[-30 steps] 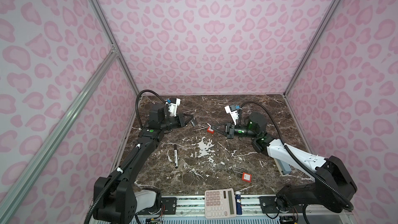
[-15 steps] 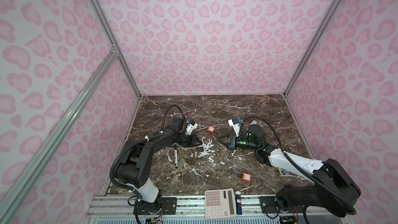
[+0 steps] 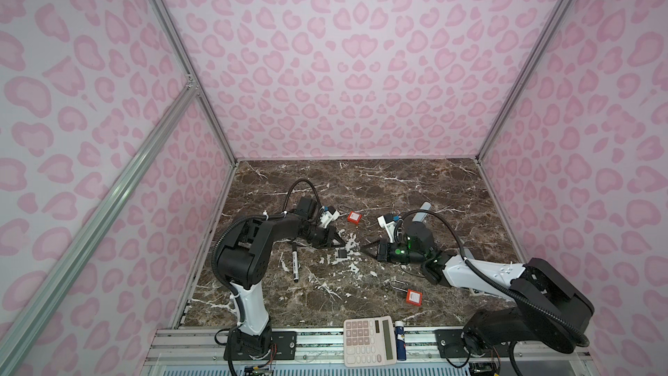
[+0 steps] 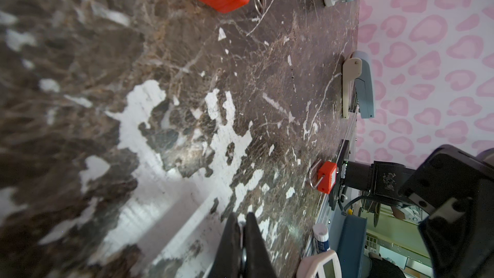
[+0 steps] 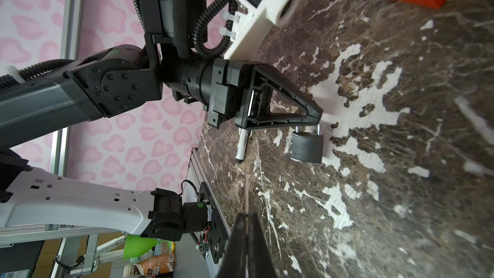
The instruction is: Lock with the key
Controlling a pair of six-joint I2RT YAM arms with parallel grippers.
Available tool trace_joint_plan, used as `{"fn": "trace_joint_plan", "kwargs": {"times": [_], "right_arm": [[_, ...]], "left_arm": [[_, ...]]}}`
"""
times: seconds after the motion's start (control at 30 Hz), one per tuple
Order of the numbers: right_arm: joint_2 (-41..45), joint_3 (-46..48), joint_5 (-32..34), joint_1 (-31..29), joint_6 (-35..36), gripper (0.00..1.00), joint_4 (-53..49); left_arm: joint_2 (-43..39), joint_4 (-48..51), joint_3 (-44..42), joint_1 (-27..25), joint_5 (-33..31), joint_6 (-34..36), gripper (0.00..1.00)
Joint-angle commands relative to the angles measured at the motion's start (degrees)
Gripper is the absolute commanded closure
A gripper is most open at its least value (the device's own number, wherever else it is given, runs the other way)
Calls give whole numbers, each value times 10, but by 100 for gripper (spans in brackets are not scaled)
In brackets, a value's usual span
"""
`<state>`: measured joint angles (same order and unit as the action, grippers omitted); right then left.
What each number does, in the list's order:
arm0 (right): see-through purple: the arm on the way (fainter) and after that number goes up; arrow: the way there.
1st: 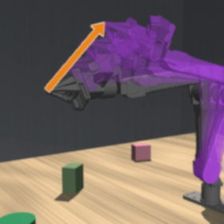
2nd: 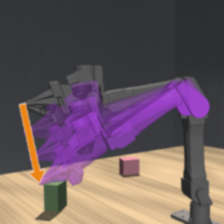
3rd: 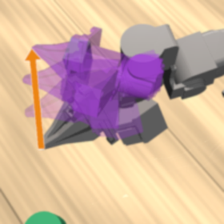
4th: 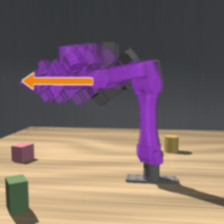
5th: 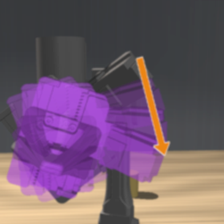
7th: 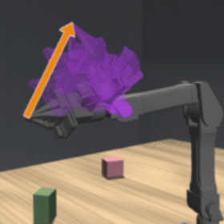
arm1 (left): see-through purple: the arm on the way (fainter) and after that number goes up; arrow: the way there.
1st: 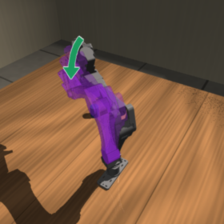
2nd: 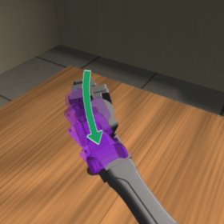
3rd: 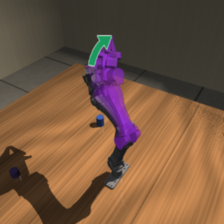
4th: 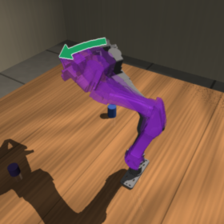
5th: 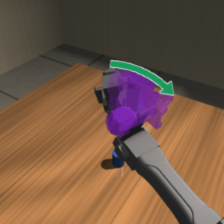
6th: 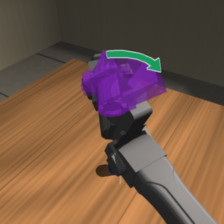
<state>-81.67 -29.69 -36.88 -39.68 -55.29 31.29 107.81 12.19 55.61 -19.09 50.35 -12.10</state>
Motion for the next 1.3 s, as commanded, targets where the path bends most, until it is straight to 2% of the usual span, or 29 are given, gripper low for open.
{"fn": "trace_joint_plan", "kwargs": {"times": [0.0, 0.1, 0.17, 0.23, 0.43, 0.5, 0.6, 0.77, 0.93, 1.1, 1.27], "right_arm": [[-23, -8, 19, -2, -50, 100, 19], [-49, -5, 29, -5, -106, 100, 57], [-64, -5, 38, -11, -124, 100, 68], [-78, -8, 48, -17, -134, 100, 69], [-106, -5, 57, -24, -162, 100, 96], [-108, -5, 66, -28, -167, 100, 97], [-114, -9, 75, -29, -170, 100, 94], [-138, -15, 84, -33, -183, 100, 108], [-168, -16, 83, -33, -200, 100, 134], [-190, -19, 87, -32, -213, 100, 149], [-205, -19, 101, -32, -221, 100, 155]], "left_arm": [[8, 8, 11, 1, 10, 16, 98], [10, 10, 13, 1, 6, 17, 94], [9, 10, 12, 1, 2, 16, 85], [8, 12, 12, 1, 0, 15, 77], [2, 12, 12, 0, -11, 15, 65], [-2, 11, 12, 2, -21, 10, 57], [-7, 9, 15, 2, -50, -4, 54], [-17, 2, 17, 2, -90, -19, 43], [-19, 2, 28, 1, -84, -29, 40], [-71, -38, 0, 1, -121, -58, 39], [-121, -22, -6, -2, -152, -66, 39]]}}
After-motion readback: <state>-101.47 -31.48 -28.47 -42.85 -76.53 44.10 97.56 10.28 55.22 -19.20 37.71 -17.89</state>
